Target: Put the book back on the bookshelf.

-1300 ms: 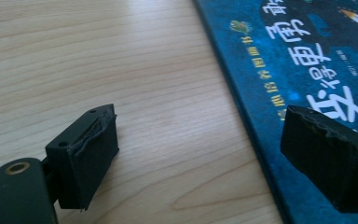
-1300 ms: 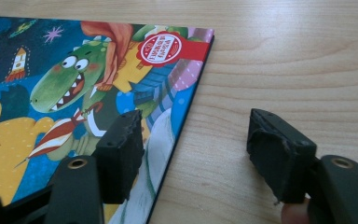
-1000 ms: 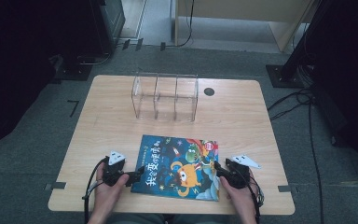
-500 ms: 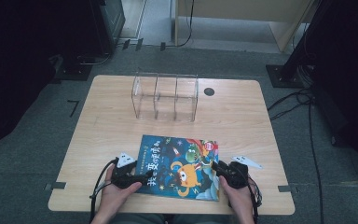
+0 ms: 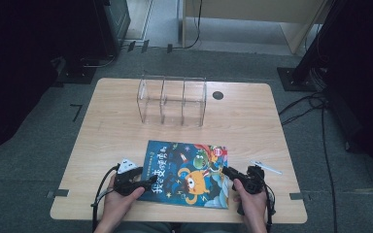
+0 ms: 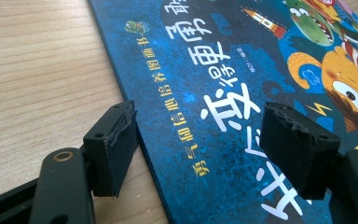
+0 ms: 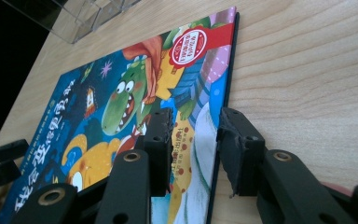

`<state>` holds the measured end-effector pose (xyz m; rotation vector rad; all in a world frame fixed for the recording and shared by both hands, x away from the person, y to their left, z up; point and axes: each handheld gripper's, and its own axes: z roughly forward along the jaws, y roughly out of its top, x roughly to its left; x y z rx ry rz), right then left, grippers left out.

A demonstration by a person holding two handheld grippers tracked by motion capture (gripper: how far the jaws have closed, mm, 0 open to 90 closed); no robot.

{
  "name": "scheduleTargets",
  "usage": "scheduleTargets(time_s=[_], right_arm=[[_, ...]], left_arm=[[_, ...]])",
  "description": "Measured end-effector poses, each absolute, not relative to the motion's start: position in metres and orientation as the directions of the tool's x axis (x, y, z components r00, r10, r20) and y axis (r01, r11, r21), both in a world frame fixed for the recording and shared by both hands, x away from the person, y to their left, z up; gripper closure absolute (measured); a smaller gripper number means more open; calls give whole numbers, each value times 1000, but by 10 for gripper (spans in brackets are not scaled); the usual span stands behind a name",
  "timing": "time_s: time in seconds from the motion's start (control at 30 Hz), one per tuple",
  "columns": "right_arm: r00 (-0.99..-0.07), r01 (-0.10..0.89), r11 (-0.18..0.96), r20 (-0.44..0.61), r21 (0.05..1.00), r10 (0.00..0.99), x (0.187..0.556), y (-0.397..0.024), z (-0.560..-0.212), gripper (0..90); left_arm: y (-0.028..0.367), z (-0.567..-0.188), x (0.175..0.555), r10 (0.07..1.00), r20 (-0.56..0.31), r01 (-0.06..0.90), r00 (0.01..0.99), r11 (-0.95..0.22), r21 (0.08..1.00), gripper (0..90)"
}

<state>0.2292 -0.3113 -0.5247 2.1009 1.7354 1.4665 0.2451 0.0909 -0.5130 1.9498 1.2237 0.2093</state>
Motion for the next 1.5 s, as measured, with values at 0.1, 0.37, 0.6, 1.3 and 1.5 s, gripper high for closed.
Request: scheduleTargets(time_s=[0.1, 0.37, 0.6, 1.3, 1.5], right_arm=[[-84, 739, -371, 623, 563, 778, 230, -313, -525, 668], [-136, 708, -382, 646, 594, 751, 225, -318, -519, 745], [-158, 702, -357, 623, 617, 766, 225, -311, -512, 678], [-5, 717, -490, 706, 496, 709, 253, -330, -529, 596], [-12, 678, -539, 740, 500, 672, 258, -328, -534, 543]], left_arm=[[91, -513, 245, 813, -265, 681, 518, -205, 703, 282], [91, -514, 246, 797, -293, 684, 529, -196, 703, 268], [90, -514, 245, 786, -296, 680, 543, -205, 703, 250], [82, -515, 254, 794, -339, 700, 505, -147, 699, 249], [80, -515, 253, 798, -323, 692, 509, -157, 705, 248]])
